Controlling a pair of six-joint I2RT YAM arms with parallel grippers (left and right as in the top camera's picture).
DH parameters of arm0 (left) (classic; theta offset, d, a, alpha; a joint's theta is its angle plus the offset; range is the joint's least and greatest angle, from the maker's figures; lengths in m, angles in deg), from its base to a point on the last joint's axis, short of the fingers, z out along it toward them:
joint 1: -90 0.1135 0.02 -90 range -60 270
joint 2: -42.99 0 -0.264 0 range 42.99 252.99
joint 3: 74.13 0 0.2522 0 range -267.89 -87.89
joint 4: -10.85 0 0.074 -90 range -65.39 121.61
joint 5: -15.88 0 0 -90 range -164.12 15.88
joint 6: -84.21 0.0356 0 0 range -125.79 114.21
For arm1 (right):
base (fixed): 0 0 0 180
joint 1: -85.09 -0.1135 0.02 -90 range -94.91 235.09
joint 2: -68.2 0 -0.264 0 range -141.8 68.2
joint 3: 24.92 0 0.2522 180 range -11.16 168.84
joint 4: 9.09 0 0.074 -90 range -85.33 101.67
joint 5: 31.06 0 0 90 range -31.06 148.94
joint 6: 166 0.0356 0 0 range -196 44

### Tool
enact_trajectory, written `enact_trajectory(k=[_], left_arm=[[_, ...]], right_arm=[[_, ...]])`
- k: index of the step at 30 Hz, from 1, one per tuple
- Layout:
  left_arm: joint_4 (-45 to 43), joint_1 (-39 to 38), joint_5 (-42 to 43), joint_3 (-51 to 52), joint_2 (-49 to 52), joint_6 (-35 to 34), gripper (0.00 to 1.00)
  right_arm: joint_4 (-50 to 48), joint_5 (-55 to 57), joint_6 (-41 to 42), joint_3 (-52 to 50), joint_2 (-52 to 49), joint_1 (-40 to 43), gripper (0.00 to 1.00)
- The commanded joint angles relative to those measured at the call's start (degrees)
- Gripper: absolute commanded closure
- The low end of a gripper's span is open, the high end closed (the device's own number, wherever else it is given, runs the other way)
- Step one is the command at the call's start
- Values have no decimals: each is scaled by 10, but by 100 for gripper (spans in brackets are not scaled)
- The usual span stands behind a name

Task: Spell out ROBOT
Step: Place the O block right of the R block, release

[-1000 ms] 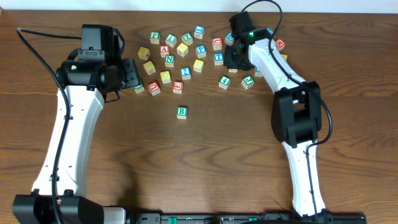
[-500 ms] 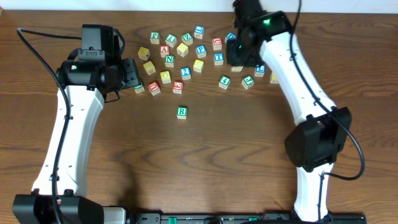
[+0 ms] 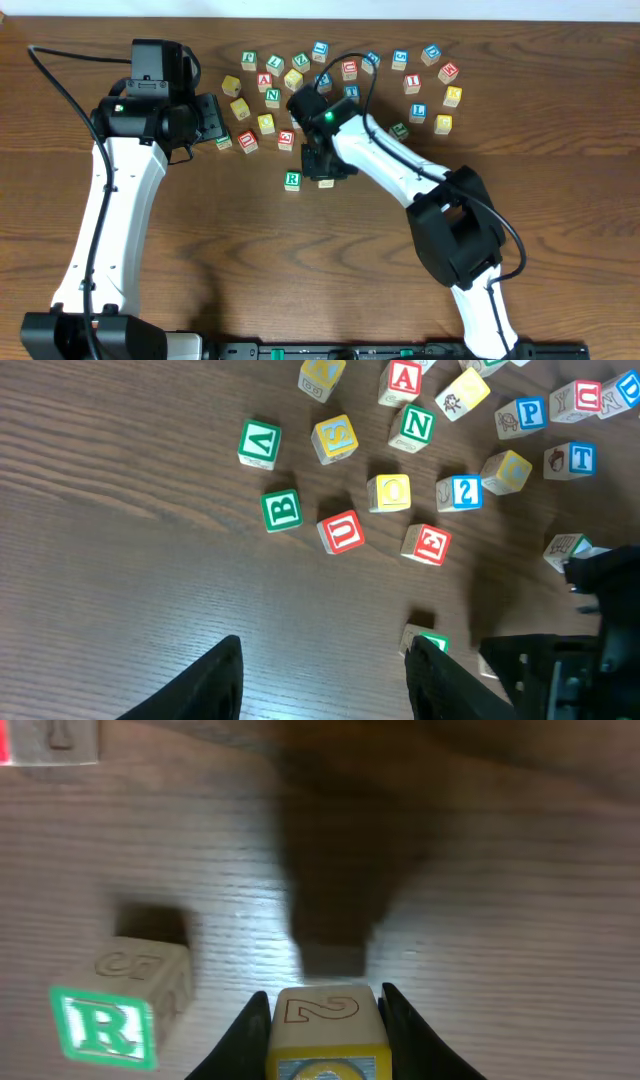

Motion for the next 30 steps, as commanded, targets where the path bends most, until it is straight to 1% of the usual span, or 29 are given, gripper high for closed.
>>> enact_trajectory(k=[1,4,7,10,18,19,20,21,25,30], left_arm=[[2,2,-3,-8,3,5,49],[2,2,-3,-8,3,5,48],[2,2,-3,-8,3,5,48],[2,2,-3,-8,3,5,48],[2,2,-3,-8,3,5,48],[2,2,-3,-8,3,5,48],[2,2,-3,-7,3,5,48],[1,2,-3,-5,3,5,48],[2,2,-3,-1,3,5,48],[-3,2,-3,-1,3,5,48]], right_arm=[[-25,26,39,-11,-1,-23,81],[-37,95,77,-12,-1,-51,81],[-44,106,93,-12,-1,-61,78],[-56,105,108,-23,-1,-67,74],[-66,93,112,-34,-4,-67,70],[-66,89,112,-34,-8,-67,69],[-67,84,112,-34,-13,-67,64],[-69,76,111,-34,-17,-66,63],[-77,74,111,-32,-18,-64,62],[-72,73,110,-31,-9,-52,63]])
